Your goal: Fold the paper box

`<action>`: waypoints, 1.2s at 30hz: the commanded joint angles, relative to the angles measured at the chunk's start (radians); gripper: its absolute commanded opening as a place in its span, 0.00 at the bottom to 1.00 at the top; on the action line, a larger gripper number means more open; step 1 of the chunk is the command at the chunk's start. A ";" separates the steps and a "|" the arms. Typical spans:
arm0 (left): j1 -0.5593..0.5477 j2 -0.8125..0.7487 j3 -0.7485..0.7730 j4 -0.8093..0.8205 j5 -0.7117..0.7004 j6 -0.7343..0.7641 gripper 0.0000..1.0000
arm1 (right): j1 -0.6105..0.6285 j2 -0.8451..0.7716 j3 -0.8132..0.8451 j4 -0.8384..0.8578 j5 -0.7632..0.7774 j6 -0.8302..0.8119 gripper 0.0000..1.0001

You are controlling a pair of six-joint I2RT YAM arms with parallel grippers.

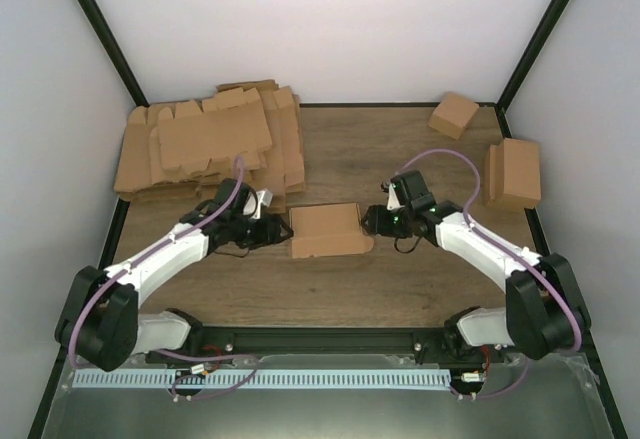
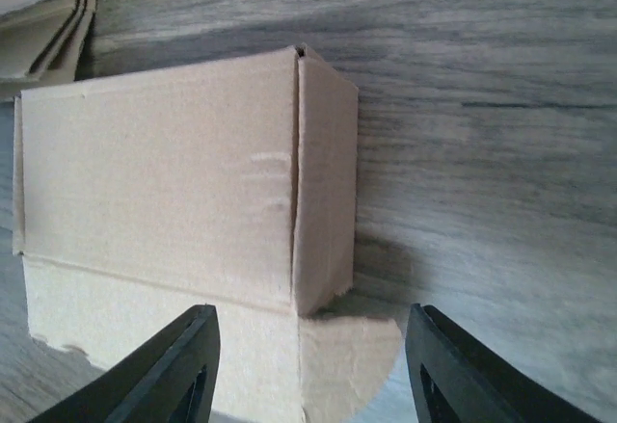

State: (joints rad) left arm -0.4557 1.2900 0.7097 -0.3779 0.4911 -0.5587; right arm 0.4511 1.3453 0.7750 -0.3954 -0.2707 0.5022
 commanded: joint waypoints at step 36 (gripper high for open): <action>-0.026 0.137 0.089 0.151 -0.142 -0.036 0.50 | -0.007 0.417 0.370 0.172 -0.169 -0.350 0.81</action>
State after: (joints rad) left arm -0.4892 1.4208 0.7631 -0.2550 0.3592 -0.6201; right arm 0.4614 1.6691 1.0447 -0.2218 -0.3042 0.2276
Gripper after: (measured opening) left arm 0.505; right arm 0.808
